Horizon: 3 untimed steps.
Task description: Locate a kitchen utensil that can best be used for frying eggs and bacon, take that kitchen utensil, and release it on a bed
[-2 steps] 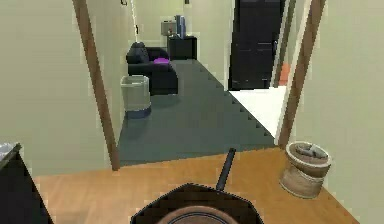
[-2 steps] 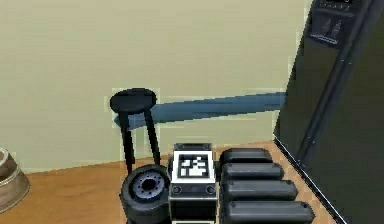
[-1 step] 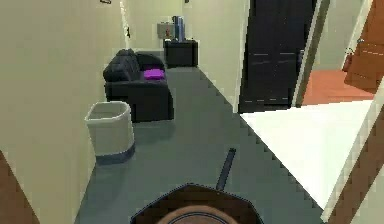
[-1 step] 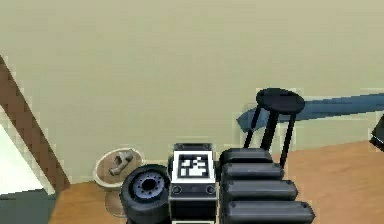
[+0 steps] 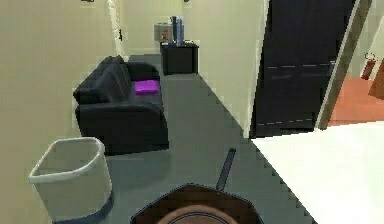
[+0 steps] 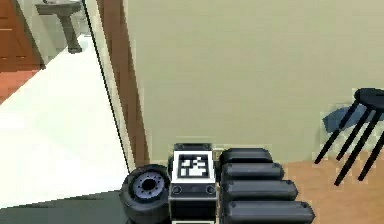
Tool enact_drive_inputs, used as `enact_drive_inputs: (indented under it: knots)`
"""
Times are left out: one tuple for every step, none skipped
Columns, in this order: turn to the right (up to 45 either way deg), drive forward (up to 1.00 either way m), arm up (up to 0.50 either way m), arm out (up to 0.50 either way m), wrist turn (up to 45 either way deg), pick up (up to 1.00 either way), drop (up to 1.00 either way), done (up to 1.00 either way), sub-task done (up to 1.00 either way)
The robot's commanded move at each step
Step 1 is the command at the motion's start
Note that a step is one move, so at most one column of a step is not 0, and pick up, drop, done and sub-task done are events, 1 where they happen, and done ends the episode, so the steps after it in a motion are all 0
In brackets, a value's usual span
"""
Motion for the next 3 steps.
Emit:
enact_drive_inputs:
  knots:
    - [27.0, 0.00, 0.00, 0.00, 0.0, 0.00, 0.00, 0.00, 0.00]
    - [0.0, 0.95, 0.00, 0.00, 0.0, 0.00, 0.00, 0.00, 0.00]
    - [3.0, 0.00, 0.00, 0.00, 0.0, 0.00, 0.00, 0.00, 0.00]
